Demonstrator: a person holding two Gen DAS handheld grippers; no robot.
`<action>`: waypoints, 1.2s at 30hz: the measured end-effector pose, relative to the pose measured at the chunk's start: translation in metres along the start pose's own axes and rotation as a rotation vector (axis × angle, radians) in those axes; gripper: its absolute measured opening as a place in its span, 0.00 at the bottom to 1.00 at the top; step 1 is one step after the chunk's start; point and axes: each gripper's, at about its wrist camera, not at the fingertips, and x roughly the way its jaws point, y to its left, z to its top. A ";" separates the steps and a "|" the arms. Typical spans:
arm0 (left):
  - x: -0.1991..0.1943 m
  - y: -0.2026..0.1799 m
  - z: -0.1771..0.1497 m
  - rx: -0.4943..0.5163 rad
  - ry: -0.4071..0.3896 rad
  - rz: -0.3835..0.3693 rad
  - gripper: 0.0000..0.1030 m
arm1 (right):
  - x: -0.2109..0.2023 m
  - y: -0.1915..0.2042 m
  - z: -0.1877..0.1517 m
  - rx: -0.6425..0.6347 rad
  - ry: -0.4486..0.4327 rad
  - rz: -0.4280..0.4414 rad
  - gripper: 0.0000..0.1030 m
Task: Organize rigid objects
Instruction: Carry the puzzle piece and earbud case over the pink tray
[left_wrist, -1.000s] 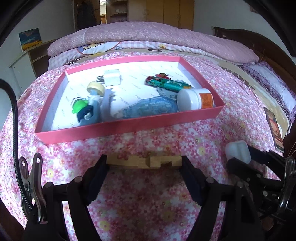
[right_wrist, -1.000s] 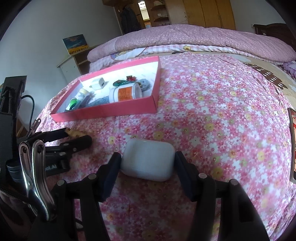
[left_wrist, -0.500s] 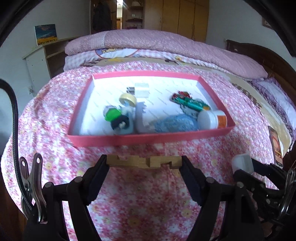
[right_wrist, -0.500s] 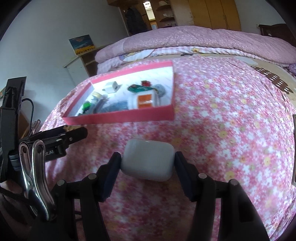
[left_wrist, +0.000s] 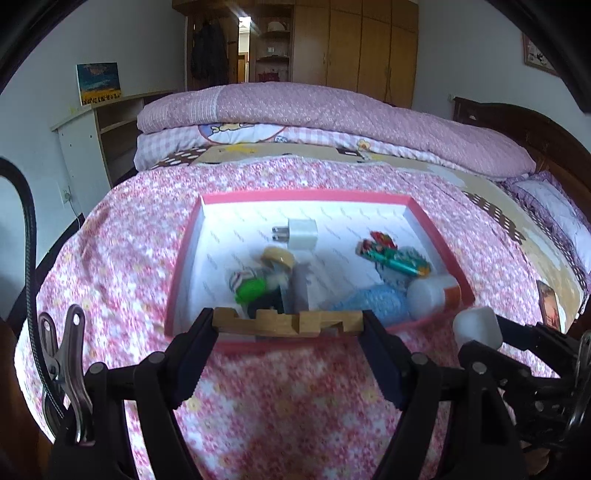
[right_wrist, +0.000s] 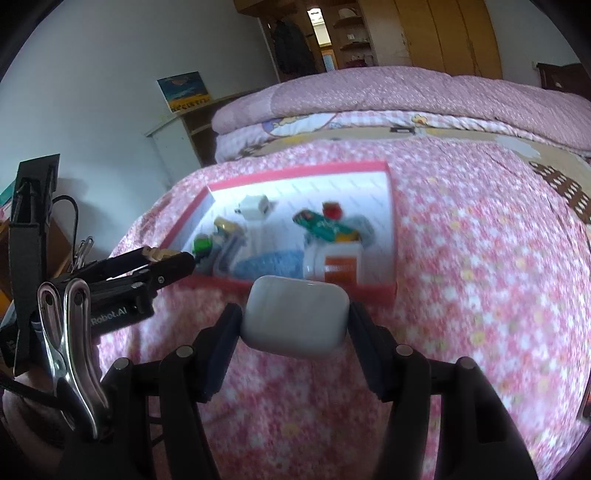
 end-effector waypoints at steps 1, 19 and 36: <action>0.002 0.001 0.004 -0.001 -0.005 0.001 0.78 | 0.002 0.001 0.005 -0.006 -0.005 0.002 0.59; 0.048 0.013 0.043 -0.013 -0.019 0.025 0.78 | 0.047 0.009 0.063 -0.069 -0.028 -0.008 0.59; 0.084 0.020 0.046 -0.035 0.013 0.018 0.78 | 0.087 0.003 0.077 -0.093 -0.004 -0.042 0.59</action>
